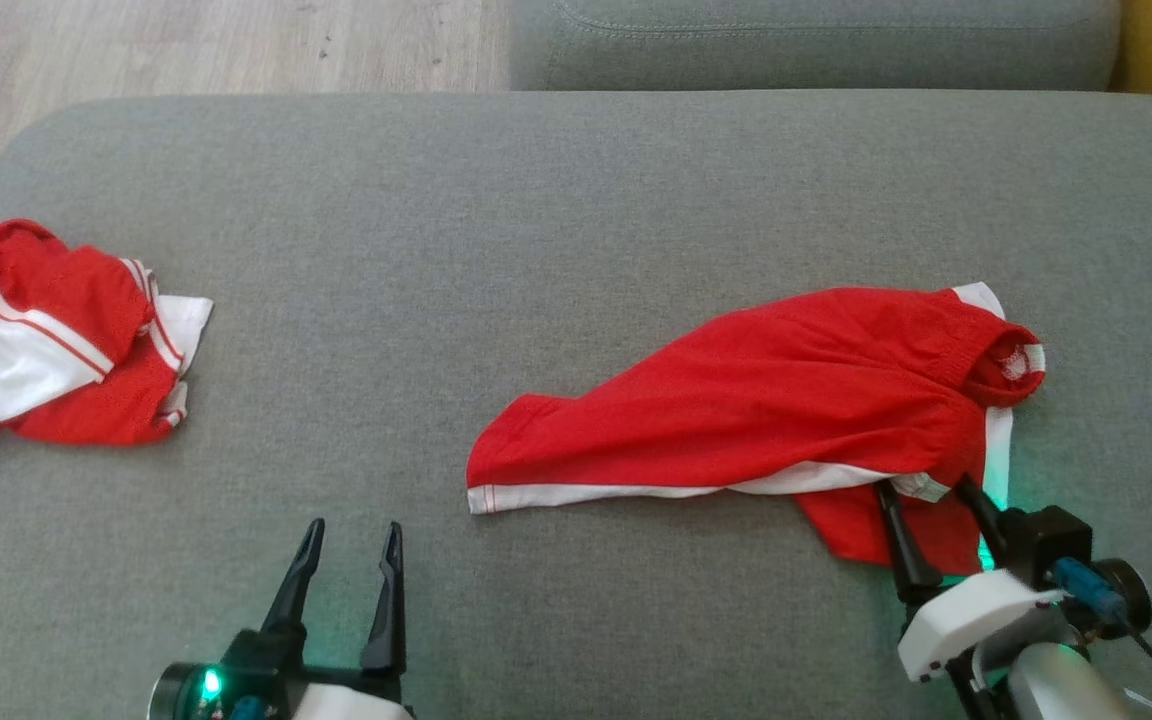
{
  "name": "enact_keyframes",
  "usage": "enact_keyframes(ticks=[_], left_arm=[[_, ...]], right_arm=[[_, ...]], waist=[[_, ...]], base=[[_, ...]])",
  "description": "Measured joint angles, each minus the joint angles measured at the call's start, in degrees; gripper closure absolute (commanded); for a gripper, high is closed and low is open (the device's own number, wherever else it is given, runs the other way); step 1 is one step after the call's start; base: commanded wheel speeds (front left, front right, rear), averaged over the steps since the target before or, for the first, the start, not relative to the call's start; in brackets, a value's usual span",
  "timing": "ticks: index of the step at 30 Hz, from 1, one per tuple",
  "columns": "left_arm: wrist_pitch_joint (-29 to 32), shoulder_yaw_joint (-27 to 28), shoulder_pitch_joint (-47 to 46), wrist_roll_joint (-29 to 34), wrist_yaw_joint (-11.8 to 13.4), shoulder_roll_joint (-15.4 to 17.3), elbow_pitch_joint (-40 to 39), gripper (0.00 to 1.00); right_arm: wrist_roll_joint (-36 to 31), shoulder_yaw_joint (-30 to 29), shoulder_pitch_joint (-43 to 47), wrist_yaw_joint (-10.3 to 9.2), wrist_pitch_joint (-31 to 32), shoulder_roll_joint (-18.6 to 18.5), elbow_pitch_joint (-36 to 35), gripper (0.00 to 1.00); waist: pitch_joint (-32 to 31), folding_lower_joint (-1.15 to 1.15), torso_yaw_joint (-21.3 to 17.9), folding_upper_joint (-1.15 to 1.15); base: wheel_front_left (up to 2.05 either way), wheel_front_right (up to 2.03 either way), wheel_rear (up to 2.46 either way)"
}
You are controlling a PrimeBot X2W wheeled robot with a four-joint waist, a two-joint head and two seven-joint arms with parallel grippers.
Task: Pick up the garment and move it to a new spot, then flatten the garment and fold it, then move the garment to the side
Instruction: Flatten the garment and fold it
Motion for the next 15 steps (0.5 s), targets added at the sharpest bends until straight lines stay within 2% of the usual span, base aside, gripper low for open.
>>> enact_keyframes(ticks=[2,3,4,6,8,10,11,12,13,15], left_arm=[[0.0,-0.3,0.0,0.0,0.0,0.0,0.0,0.00],[0.0,-0.4,0.0,0.0,0.0,0.0,0.0,0.00],[0.0,-0.5,-0.1,0.0,0.0,0.0,0.0,0.00],[0.0,-0.5,-0.2,0.0,0.0,0.0,0.0,0.00],[0.0,-0.6,-0.3,0.0,0.0,0.0,0.0,0.00],[0.0,-1.0,-0.5,-0.6,-0.2,0.0,0.3,0.00],[0.0,-1.3,-0.6,-1.1,-0.5,0.0,0.5,0.00],[0.0,-1.8,-0.7,-1.6,-1.0,0.0,0.8,0.00],[0.0,-2.4,-1.0,-2.3,-1.7,0.0,1.0,0.00],[0.0,-3.5,-1.4,-3.5,-2.9,0.0,2.2,0.00]], right_arm=[[0.6,0.8,0.0,0.00,0.0,-0.2,0.0,0.16],[0.8,1.2,0.0,0.00,0.0,-0.2,-0.1,0.38],[0.9,1.4,0.0,0.00,0.0,-0.2,-0.1,0.51],[1.4,1.6,0.0,0.00,0.0,-0.5,-0.3,0.65],[1.7,2.0,0.1,0.00,0.0,-1.0,-0.6,0.75],[1.8,2.6,0.1,0.00,0.0,-1.8,-1.0,0.91],[1.9,2.8,0.1,0.00,0.0,-2.0,-1.3,0.91],[2.2,2.9,0.2,0.00,0.0,-2.1,-1.5,0.98],[2.3,3.0,0.3,0.00,0.0,-2.2,-1.8,1.00],[2.3,3.4,0.5,0.00,0.0,-2.5,-2.1,1.00]], waist=[[0.1,0.00,-0.1,0.00],[0.2,0.00,-0.2,0.00],[0.2,0.00,-0.3,0.00],[0.3,0.00,-0.5,0.00],[0.3,-0.01,-0.8,0.00],[0.4,0.00,-1.2,0.00],[0.5,0.00,-1.4,0.00],[0.5,0.00,-1.6,0.00],[0.5,-0.01,-1.8,0.00],[0.7,0.00,-2.2,0.00]], base=[[0.00,0.00,0.00],[0.00,0.00,0.00],[0.00,0.00,0.00],[0.00,0.00,0.00],[0.00,0.00,0.00],[0.00,0.00,0.00],[0.00,0.00,0.00],[0.00,0.00,0.00],[0.00,0.00,0.00],[0.00,0.00,0.00]])
